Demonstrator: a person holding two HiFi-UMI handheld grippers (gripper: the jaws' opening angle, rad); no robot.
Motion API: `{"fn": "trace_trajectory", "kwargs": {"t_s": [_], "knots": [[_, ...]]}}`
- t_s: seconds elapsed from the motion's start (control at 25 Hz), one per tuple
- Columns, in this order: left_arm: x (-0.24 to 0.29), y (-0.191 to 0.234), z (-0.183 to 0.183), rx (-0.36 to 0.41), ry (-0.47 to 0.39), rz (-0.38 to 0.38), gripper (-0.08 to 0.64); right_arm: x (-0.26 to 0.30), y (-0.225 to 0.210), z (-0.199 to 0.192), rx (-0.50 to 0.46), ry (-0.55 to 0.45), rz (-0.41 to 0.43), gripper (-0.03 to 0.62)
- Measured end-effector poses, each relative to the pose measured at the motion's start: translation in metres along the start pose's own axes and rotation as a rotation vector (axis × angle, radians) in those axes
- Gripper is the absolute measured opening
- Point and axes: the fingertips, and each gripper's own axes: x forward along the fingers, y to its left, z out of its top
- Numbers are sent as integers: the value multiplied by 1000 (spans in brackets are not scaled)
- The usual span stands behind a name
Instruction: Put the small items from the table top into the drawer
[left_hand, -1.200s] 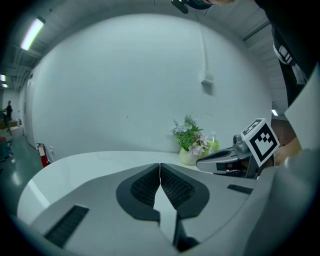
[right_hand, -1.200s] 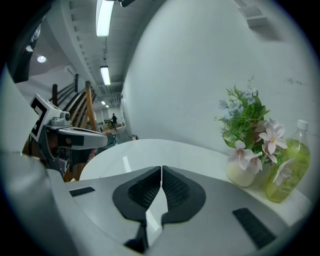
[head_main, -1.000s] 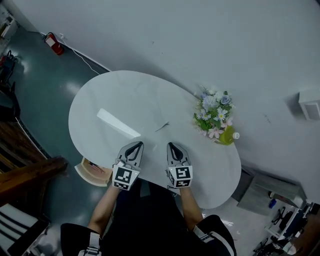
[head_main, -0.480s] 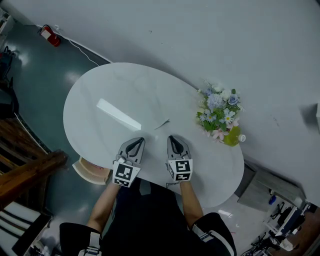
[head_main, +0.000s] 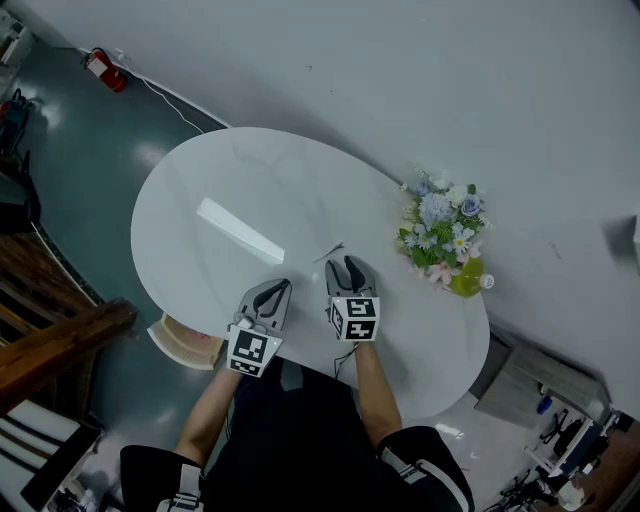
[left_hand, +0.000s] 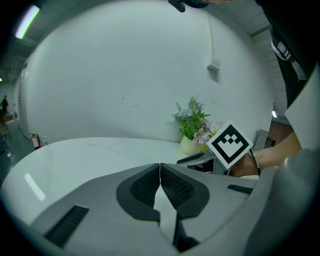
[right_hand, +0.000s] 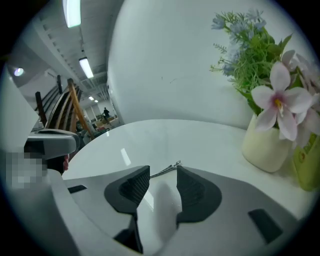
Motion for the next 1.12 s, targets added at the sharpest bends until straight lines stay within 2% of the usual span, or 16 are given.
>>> {"fn": "trace_trajectory", "kwargs": {"t_s": [0.2,0.36,1.0,1.12], "knots": [[-4,4,-2,-6,4,8,20,16,0,6,24,7,-14,223],[-4,7,-3,-9,6,14,20,25,-1,8,17,18,-20,233],[-1,13,-6,-19,15,21,20,36,-11,3,-30,108,-59,232],[-1,15,-5,-20,17,20,20,35,-14,4,-28,104,-67,199]]}}
